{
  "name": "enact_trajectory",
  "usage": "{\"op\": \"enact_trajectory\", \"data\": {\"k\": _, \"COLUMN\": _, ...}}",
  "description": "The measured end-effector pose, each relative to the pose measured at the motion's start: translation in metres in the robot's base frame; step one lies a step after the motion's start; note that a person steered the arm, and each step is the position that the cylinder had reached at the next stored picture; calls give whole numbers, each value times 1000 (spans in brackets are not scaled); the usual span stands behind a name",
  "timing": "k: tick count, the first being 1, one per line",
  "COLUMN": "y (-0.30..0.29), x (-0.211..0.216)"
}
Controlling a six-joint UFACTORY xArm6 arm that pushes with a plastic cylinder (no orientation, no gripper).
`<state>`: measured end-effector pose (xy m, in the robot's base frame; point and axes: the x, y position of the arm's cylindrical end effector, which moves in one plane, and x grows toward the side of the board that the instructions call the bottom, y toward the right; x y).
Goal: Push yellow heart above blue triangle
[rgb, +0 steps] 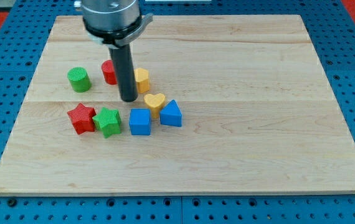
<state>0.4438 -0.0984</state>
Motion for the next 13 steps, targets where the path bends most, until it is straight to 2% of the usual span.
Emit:
{"op": "enact_trajectory", "data": {"k": 1, "y": 5, "x": 19}}
{"op": "enact_trajectory", "data": {"k": 2, "y": 36, "x": 17}}
{"op": "enact_trajectory", "data": {"k": 4, "y": 52, "x": 1}}
{"op": "enact_trajectory", "data": {"k": 5, "y": 41, "x": -25}}
{"op": "enact_trajectory", "data": {"k": 7, "y": 88, "x": -54}}
{"op": "enact_trajectory", "data": {"k": 9, "y": 134, "x": -23}}
{"op": "enact_trajectory", "data": {"k": 11, "y": 67, "x": -12}}
{"op": "enact_trajectory", "data": {"k": 12, "y": 89, "x": -10}}
{"op": "enact_trajectory", "data": {"k": 13, "y": 51, "x": -3}}
